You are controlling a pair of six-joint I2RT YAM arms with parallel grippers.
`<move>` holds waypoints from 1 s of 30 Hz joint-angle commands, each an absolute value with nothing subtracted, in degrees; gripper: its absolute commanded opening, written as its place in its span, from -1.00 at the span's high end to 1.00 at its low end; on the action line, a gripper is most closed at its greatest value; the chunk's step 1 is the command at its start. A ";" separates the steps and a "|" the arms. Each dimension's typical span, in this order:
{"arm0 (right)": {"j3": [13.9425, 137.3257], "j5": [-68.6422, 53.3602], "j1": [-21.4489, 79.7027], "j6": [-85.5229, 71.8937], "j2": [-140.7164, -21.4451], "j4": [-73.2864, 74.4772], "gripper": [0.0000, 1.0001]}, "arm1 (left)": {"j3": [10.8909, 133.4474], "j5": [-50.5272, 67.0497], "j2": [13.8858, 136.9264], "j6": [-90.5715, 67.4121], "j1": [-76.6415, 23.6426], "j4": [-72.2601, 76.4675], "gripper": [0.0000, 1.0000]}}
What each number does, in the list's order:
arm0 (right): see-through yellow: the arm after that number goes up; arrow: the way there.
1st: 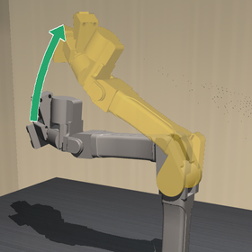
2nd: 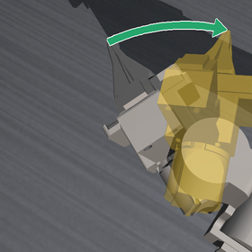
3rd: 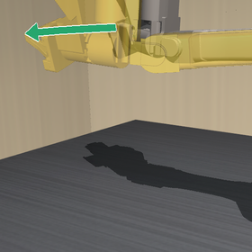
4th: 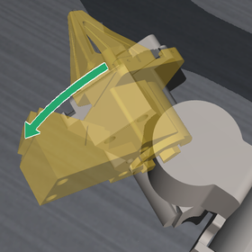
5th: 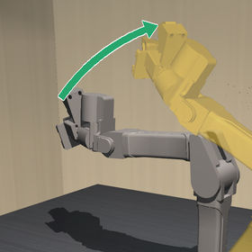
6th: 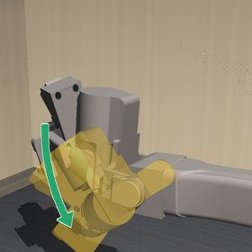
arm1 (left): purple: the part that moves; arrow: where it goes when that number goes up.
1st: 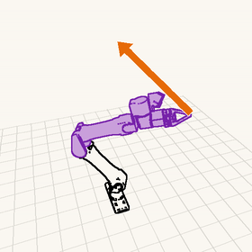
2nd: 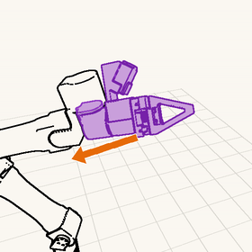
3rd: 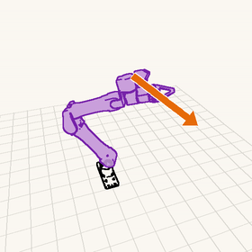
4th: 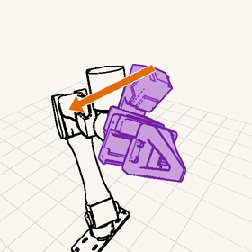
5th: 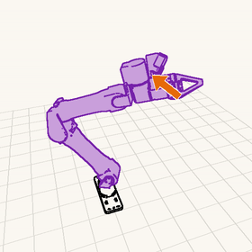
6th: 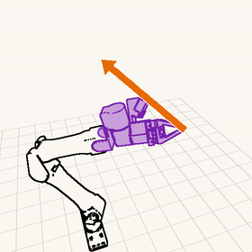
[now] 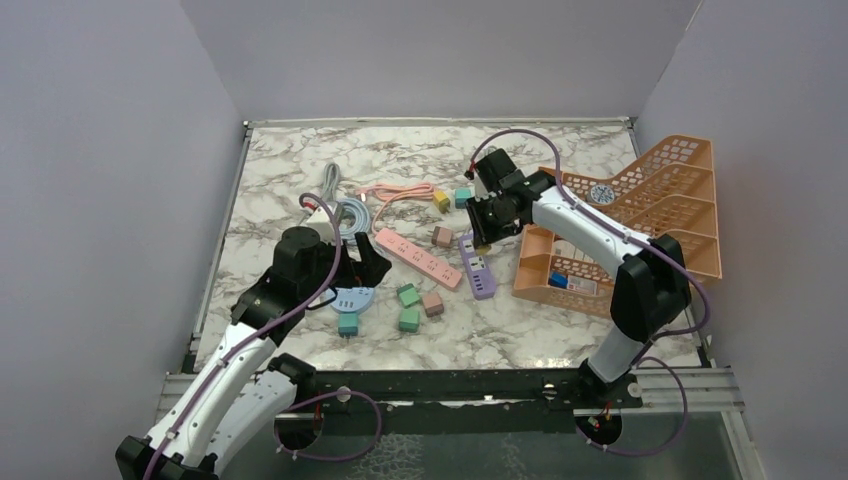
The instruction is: Insert the plug
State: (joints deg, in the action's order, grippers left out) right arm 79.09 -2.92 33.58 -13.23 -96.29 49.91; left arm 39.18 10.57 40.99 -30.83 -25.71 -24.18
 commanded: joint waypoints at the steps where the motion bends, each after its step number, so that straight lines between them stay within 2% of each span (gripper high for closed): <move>1: 80.92 -4.85 32.24 -9.69 -98.68 49.53 0.98 | 36.34 8.39 37.81 -26.81 -25.79 -24.81 -0.87; 20: 86.88 -10.44 29.53 -5.45 -105.86 50.50 0.98 | 35.05 6.07 33.85 -26.87 -25.78 -23.09 -0.87; 30: 87.90 -5.78 29.51 -6.22 -107.11 54.95 0.98 | 34.69 4.62 32.82 -28.01 -25.78 -23.20 -0.87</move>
